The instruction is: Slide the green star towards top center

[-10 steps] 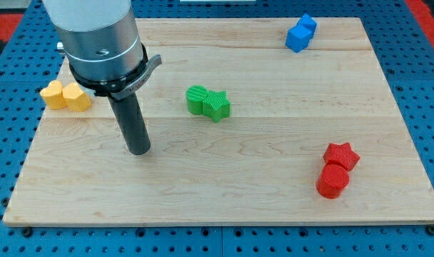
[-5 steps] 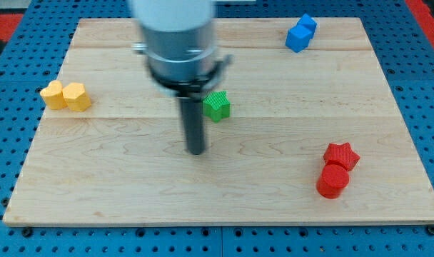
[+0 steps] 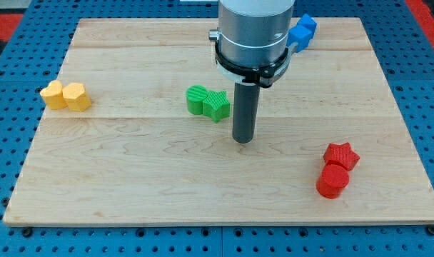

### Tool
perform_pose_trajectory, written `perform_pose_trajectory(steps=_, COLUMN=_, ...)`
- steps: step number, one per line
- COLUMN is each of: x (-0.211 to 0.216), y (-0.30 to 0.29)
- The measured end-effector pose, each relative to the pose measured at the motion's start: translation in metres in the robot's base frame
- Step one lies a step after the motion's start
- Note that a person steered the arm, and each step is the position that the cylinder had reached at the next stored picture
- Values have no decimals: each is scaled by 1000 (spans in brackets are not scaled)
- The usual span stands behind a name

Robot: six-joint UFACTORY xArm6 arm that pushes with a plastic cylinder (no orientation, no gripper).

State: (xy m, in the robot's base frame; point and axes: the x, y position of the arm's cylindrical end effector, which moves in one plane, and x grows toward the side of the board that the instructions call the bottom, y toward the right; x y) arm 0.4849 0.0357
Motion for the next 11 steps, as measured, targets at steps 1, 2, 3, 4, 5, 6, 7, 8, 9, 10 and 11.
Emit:
perform_pose_trajectory(steps=1, x=-23, y=20)
perform_pose_trajectory(steps=2, x=-50, y=39)
perform_pose_trajectory(steps=3, x=-54, y=41)
perform_pose_trajectory(steps=4, x=-54, y=41)
perform_pose_trajectory(steps=5, x=-54, y=71)
perform_pose_trajectory(steps=6, x=-33, y=101)
perform_pose_trajectory(steps=7, x=-1, y=95)
perform_pose_trajectory(steps=8, x=9, y=56)
perform_pose_trajectory(steps=9, x=-25, y=10)
perform_pose_trajectory(steps=10, x=-69, y=-29)
perform_pose_trajectory(steps=11, x=-63, y=-35)
